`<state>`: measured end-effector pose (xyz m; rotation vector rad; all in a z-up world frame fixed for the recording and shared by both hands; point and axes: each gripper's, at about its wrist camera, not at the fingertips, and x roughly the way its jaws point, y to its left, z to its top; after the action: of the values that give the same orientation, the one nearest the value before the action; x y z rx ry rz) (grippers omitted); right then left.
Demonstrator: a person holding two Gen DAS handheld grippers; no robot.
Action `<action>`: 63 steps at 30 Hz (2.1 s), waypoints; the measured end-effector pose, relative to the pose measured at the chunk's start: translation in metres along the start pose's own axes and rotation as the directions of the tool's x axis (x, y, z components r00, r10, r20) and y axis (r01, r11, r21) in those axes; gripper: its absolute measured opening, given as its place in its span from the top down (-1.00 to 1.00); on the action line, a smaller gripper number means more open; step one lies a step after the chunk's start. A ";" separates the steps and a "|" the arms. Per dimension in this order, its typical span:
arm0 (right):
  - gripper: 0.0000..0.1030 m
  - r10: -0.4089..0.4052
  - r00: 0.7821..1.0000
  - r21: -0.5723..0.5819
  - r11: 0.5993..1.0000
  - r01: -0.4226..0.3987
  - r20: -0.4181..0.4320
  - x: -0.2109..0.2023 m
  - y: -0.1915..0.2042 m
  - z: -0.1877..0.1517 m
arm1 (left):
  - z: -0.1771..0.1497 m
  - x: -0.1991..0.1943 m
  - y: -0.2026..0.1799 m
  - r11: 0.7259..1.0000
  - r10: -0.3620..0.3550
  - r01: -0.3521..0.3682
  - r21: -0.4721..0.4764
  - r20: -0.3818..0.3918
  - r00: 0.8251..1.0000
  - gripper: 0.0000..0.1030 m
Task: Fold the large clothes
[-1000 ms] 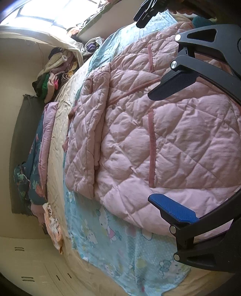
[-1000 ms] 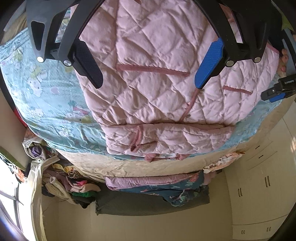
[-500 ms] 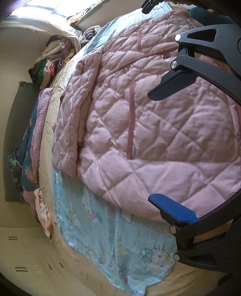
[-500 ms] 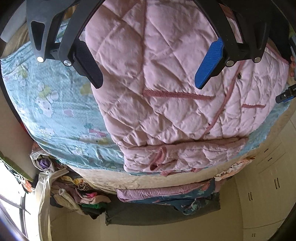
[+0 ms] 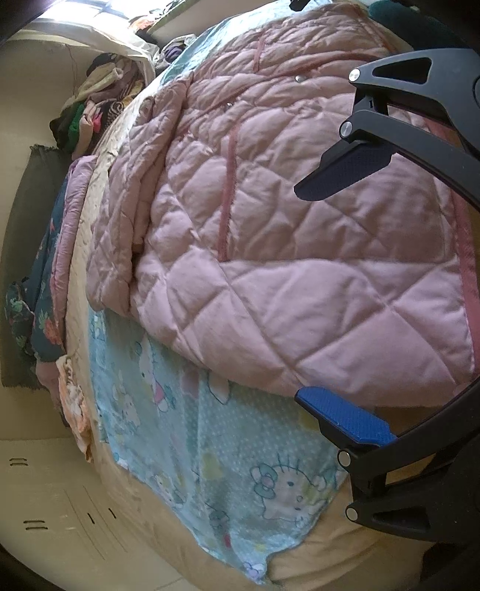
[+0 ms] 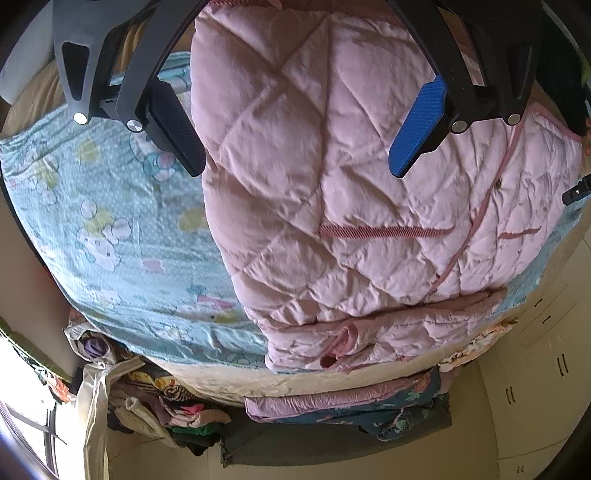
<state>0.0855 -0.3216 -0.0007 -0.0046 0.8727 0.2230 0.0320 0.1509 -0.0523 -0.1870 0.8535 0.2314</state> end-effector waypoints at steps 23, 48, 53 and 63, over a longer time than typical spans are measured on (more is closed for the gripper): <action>-0.92 0.094 0.990 0.016 0.996 -0.093 -0.103 0.001 -0.021 -0.046 | -0.042 0.009 0.040 0.995 -0.059 0.050 -0.088 -0.098 0.993 -0.84; -0.43 0.246 0.959 0.176 0.959 -0.220 -0.143 -0.005 -0.040 -0.080 | -0.063 0.005 0.043 0.979 -0.168 0.152 -0.136 -0.122 0.978 -0.84; 0.34 0.293 0.954 0.203 0.940 -0.275 -0.061 -0.021 -0.045 -0.074 | -0.064 0.005 0.044 0.977 -0.172 0.155 -0.145 -0.116 0.978 -0.84; 0.07 0.328 0.942 0.241 0.922 -0.304 -0.070 -0.010 -0.049 -0.075 | -0.061 -0.001 0.042 0.972 -0.203 0.190 -0.139 -0.085 0.975 -0.16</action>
<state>0.0319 -0.3787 -0.0452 0.3441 1.0025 0.4280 -0.0245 0.1752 -0.0938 -0.4062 0.9116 0.0919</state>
